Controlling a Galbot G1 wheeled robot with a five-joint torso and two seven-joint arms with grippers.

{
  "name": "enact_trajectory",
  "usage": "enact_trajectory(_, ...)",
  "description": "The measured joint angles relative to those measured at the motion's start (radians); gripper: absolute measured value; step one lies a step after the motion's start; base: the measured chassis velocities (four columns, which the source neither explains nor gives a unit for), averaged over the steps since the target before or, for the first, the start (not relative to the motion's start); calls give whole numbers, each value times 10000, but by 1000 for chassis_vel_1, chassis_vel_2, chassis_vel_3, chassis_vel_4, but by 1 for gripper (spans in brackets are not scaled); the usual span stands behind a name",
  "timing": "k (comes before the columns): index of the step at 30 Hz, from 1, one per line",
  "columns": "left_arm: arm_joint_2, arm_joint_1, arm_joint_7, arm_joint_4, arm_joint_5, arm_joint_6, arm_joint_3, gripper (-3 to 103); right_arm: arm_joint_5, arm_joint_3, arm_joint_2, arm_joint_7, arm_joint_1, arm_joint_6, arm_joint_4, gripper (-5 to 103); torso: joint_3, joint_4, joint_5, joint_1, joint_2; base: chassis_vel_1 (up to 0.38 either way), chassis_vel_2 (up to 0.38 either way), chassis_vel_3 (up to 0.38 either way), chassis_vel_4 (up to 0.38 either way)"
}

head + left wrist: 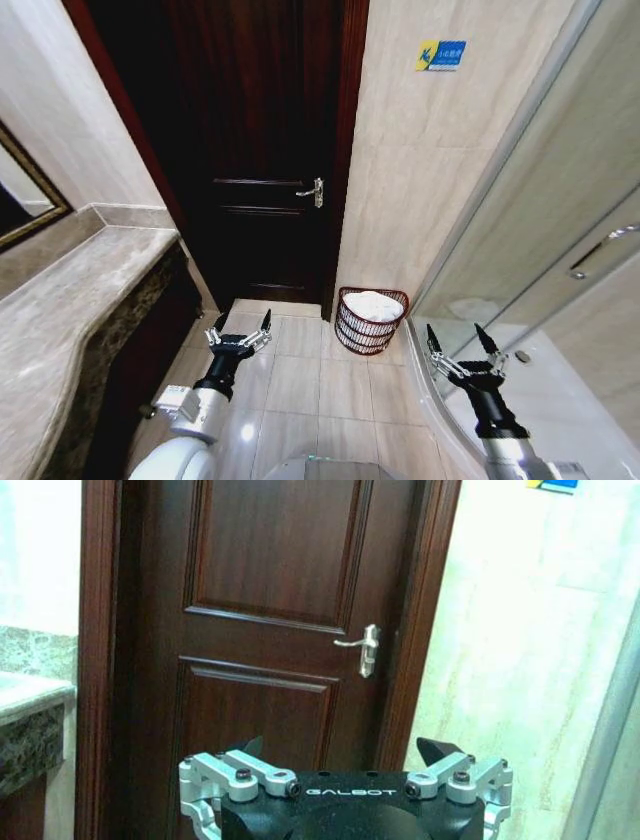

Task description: Discard the used towel into the hamper.

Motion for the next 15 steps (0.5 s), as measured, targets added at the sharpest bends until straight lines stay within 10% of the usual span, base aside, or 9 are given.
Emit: enact_trajectory(15, -1, -1, 0, 0, 0, 0, 0, 100, 0, 0, 0, 0, 0, 0, 0, 100, 1, 0, 2, 2, -1, 151, -158, -152, 156)
